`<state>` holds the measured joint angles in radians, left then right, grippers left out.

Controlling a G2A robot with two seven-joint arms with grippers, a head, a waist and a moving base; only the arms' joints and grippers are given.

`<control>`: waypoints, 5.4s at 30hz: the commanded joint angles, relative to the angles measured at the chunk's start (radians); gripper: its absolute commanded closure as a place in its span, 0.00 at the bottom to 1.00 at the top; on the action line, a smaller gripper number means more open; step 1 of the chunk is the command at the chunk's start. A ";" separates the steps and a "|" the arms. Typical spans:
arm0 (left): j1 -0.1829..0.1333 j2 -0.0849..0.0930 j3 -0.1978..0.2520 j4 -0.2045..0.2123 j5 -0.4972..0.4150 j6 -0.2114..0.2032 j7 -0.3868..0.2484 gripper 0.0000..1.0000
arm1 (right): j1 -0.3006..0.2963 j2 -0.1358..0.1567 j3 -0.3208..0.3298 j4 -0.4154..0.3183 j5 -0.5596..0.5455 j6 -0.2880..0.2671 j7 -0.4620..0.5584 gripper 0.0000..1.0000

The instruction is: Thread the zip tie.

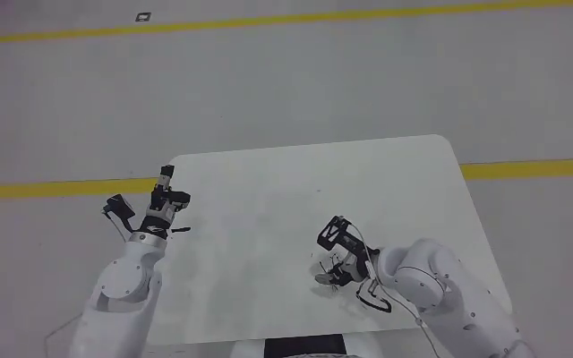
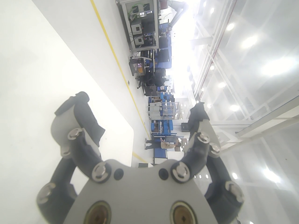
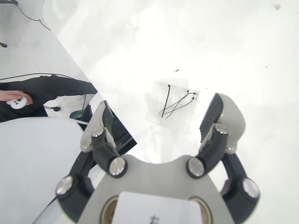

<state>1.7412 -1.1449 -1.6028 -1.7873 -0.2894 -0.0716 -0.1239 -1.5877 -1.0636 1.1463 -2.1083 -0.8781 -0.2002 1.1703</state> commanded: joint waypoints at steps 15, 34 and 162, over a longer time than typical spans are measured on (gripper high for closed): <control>0.000 0.000 0.000 0.000 0.000 0.000 0.000 0.00 | 0.045 0.002 -0.015 -0.027 0.104 0.107 0.162 0.00; 0.000 0.000 0.000 0.000 0.000 0.000 0.000 0.00 | 0.152 -0.025 -0.204 0.049 -0.027 0.290 0.180 0.00; 0.000 0.000 0.000 0.000 0.000 0.000 0.000 0.00 | 0.138 -0.052 -0.287 0.153 -0.186 0.383 0.047 0.73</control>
<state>1.7412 -1.1449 -1.6028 -1.7873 -0.2894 -0.0716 -0.1239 -1.4495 -1.1156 0.8593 -1.9557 -1.0626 0.1816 1.2187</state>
